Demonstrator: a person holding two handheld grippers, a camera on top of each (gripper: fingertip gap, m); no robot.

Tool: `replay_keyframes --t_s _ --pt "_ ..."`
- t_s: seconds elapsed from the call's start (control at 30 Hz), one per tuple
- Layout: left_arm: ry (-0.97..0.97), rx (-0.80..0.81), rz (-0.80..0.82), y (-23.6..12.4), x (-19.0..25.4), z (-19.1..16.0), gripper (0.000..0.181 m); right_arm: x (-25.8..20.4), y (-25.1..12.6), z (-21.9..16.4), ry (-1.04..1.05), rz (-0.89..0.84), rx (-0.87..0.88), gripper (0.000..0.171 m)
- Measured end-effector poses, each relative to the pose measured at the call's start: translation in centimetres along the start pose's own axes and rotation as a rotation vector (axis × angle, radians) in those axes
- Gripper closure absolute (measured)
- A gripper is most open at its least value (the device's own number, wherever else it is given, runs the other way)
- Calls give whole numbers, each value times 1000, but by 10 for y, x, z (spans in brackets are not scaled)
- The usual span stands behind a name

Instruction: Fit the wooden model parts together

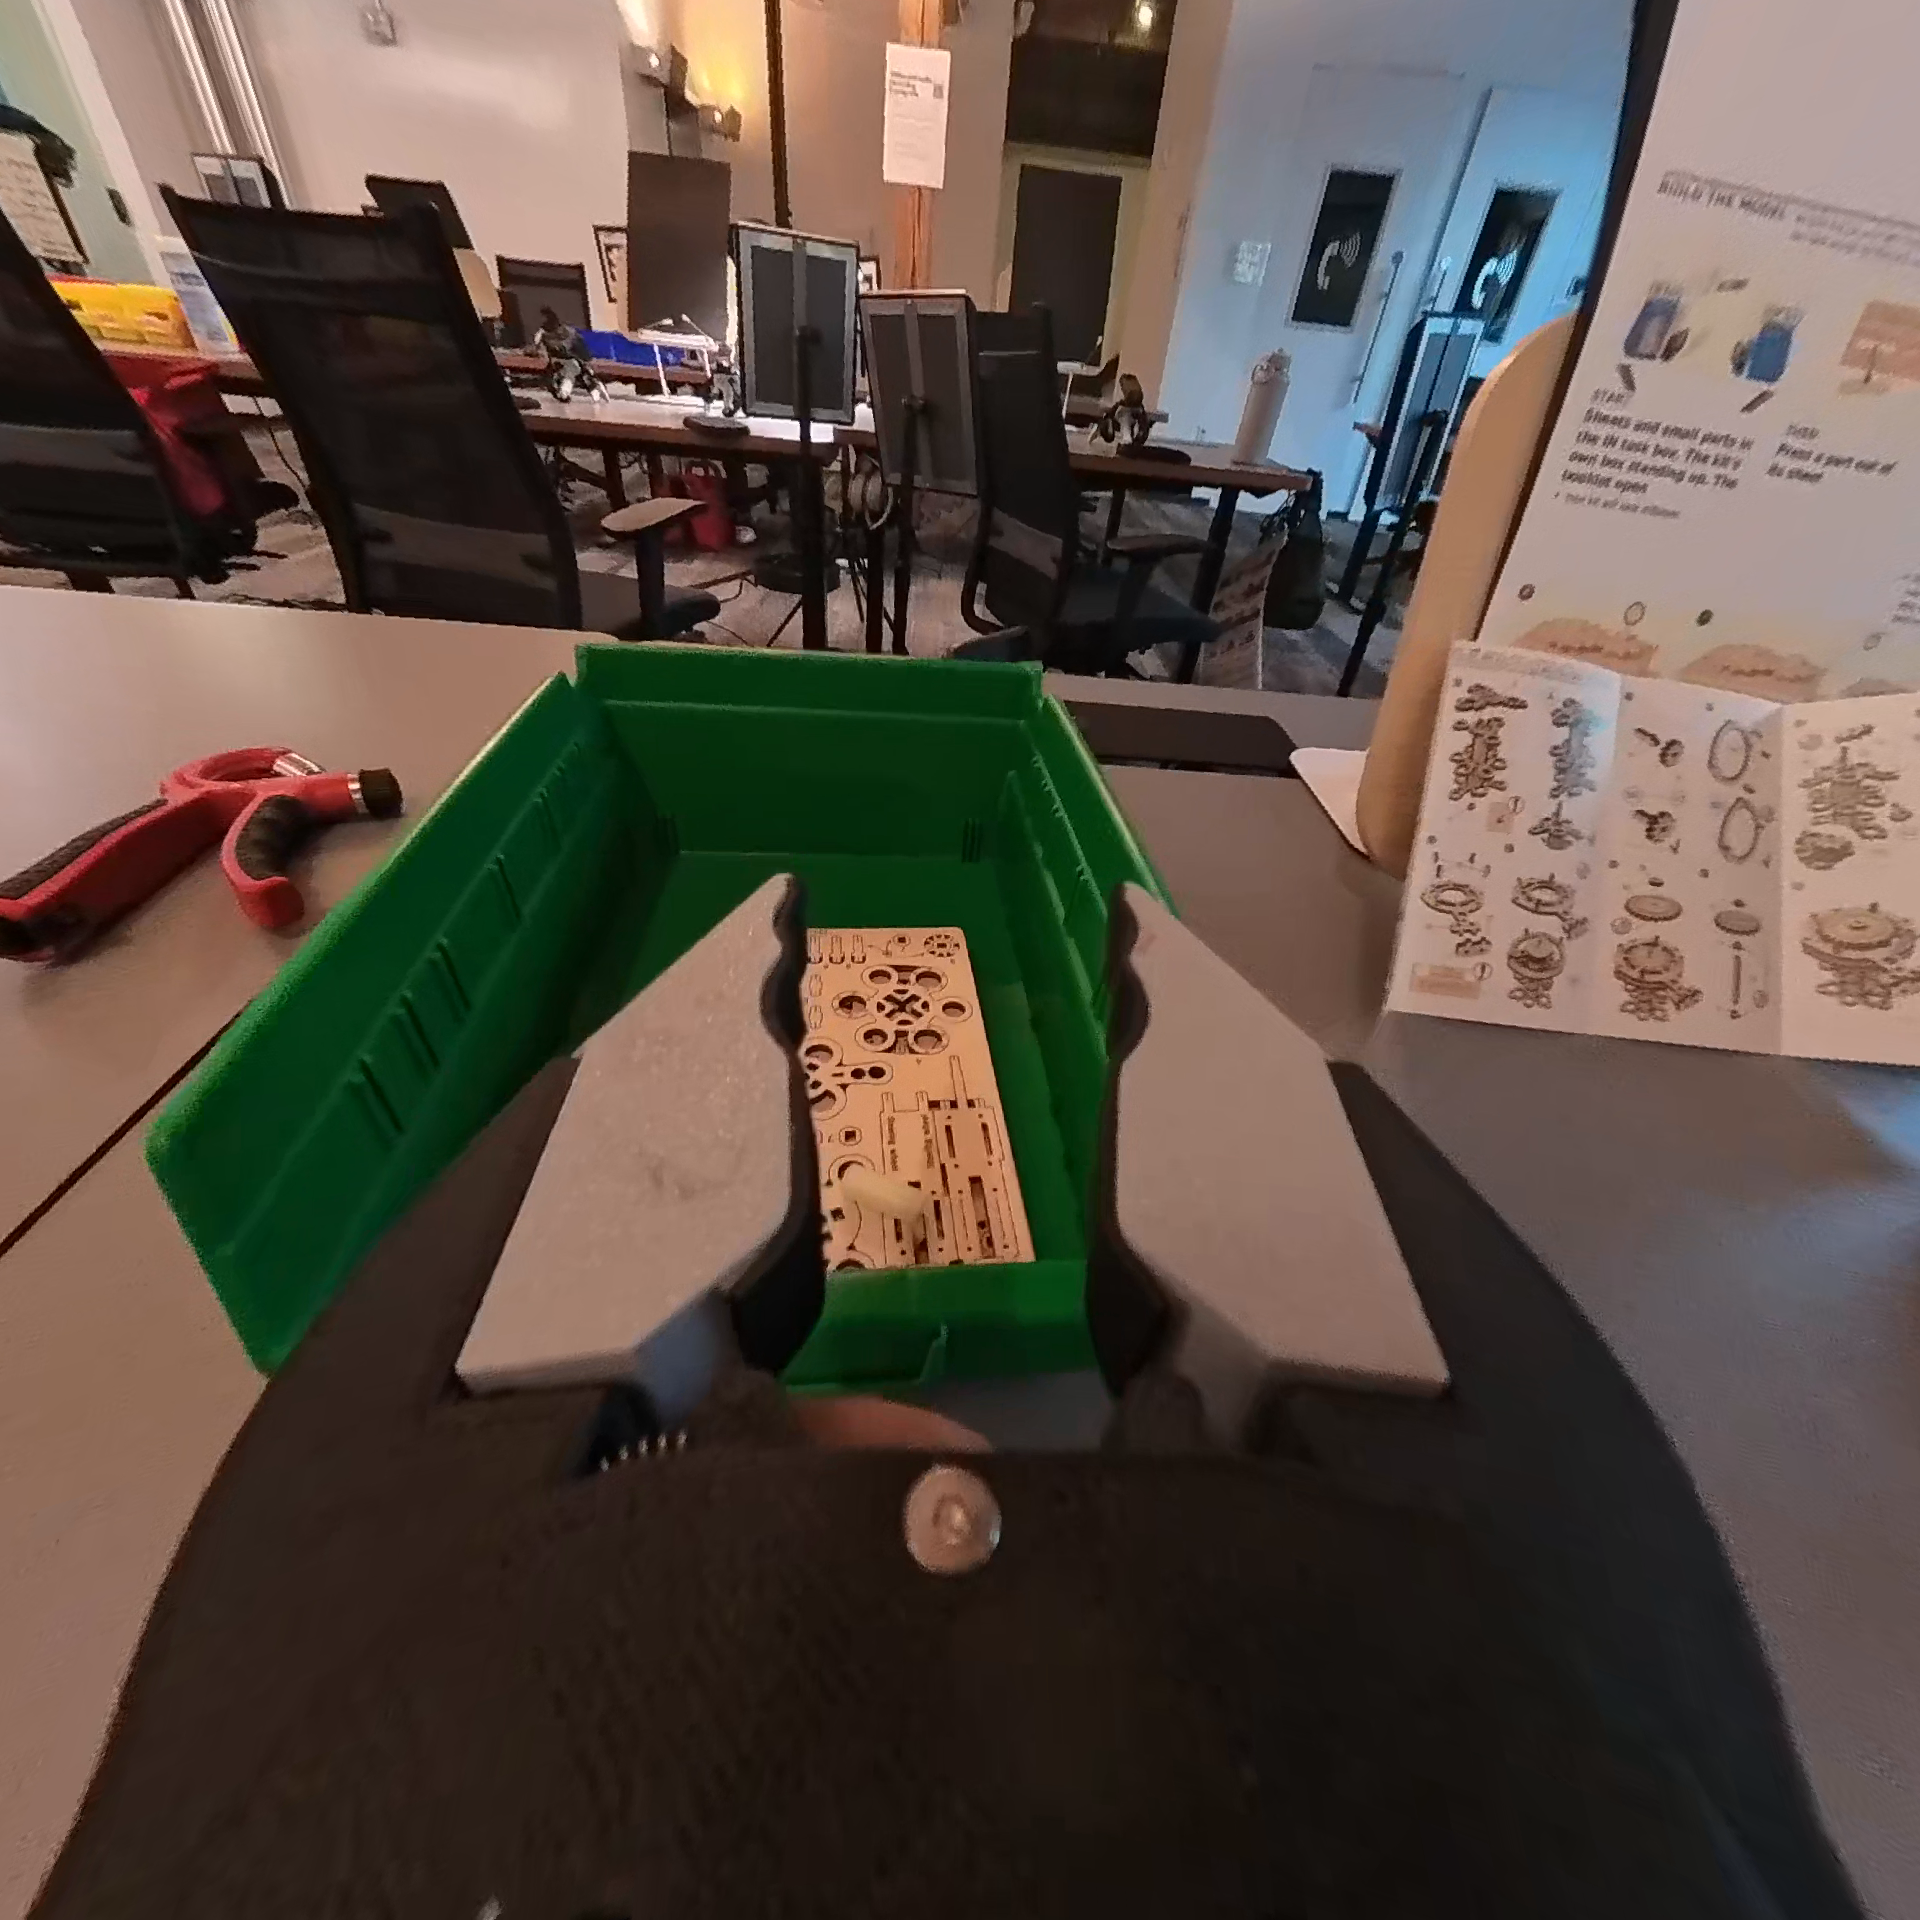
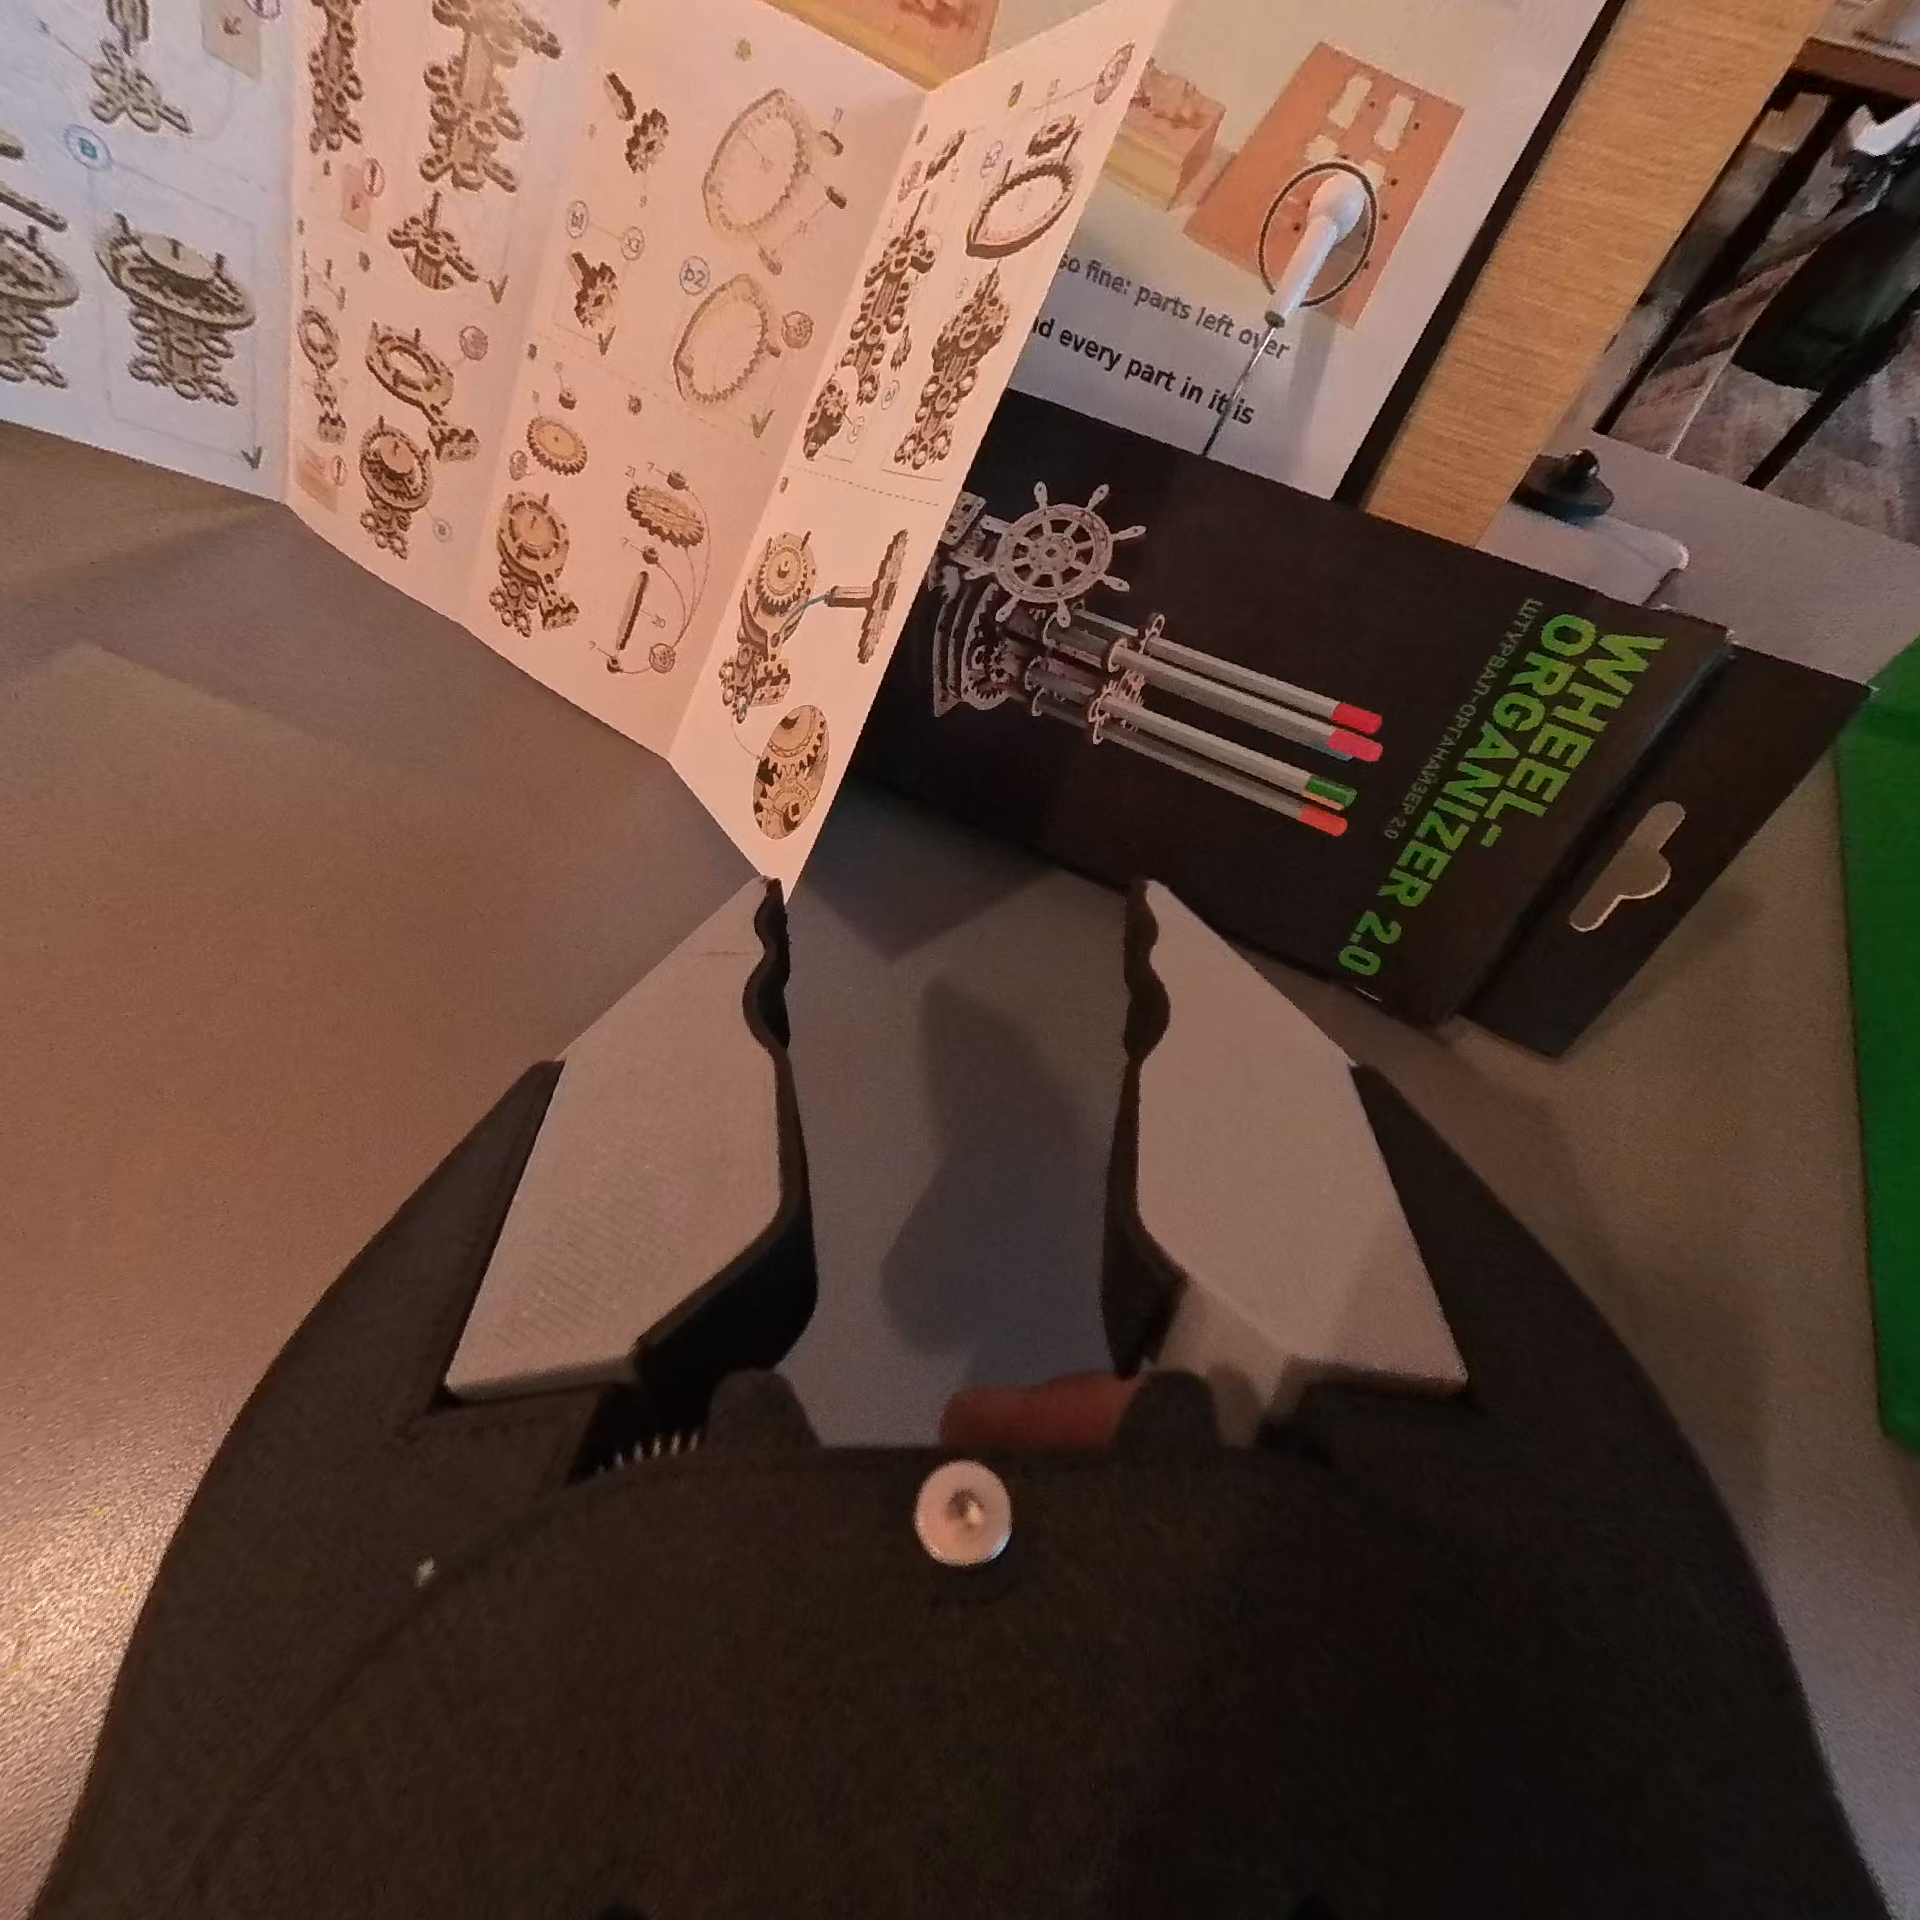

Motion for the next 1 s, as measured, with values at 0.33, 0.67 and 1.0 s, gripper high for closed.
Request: replay_keyframes --t_s 0.33,0.67,1.0 --pt "-11 -20 13 -1 -7 -4 126 1 -1 1 10 0 12 108" --pt "-20 -38 14 1 -10 -9 127 2 -1 1 17 2 14 108" --pt "-23 -53 20 1 -12 -10 127 2 -2 1 16 3 16 108"
Point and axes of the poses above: each gripper's, where its closed fingertips meet, y out along the fingers, z out of its top, x = y × z across the jaws, the point moved 9 cm from there along -y, back along the fingers, and after that the axes turned 7 degrees about y, right-handed, at the moved point
